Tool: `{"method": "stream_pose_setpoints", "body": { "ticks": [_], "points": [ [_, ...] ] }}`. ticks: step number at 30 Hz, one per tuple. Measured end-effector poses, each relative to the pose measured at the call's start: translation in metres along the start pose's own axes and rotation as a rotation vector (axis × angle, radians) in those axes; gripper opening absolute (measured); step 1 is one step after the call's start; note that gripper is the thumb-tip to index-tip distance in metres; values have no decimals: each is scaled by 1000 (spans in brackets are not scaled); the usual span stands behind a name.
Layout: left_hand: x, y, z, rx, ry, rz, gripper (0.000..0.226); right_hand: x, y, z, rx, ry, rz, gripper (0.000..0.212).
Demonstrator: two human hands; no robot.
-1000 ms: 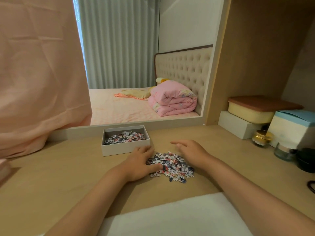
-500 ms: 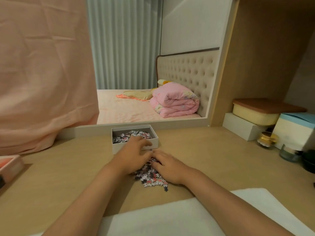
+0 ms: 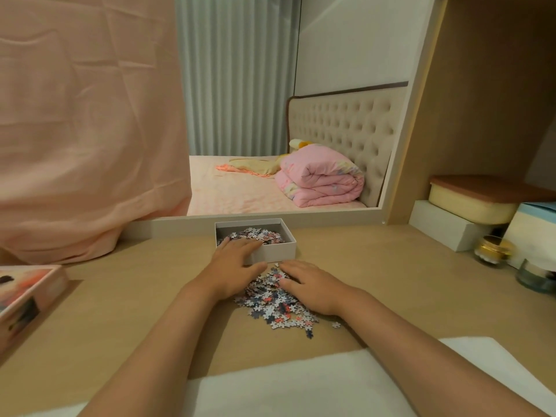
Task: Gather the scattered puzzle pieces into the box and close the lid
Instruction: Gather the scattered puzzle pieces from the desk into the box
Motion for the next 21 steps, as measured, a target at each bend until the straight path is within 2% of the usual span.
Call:
{"method": "stream_pose_setpoints", "body": {
  "ticks": [4,9,12,15,17,19,21],
  "points": [
    [-2,3,1,3,-9,7,64,4,3,-9,4,28,-12,48],
    [-11,11,32,32,-123,93,68,-24,23,-4,186,-48,133,49],
    [-20,1,59,6,-160,-78,71,-41,-1,5,23,-106,-53,67],
    [-37,-22,65,122,-116,-326,86,-49,-25,15,-89,-189,-167,68],
    [-51,-32,62,231,-123,-395,101,-48,-28,14,-97,-223,-114,66],
    [-61,-34,55,253,-125,-390,115,-37,-28,5,-60,-189,-33,66],
    [-65,-32,49,211,-124,-353,125,-24,-21,-16,148,-117,108,64]
  ]
}}
Point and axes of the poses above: each hand's wrist, its own x-axis towards the middle knuckle, its own y-axis out of the back of the hand, z = x × y, the point moved 8 cm from there along x, towards the middle knuckle, and after that the axes turned 6 degrees about y, right-handed, at the moved point
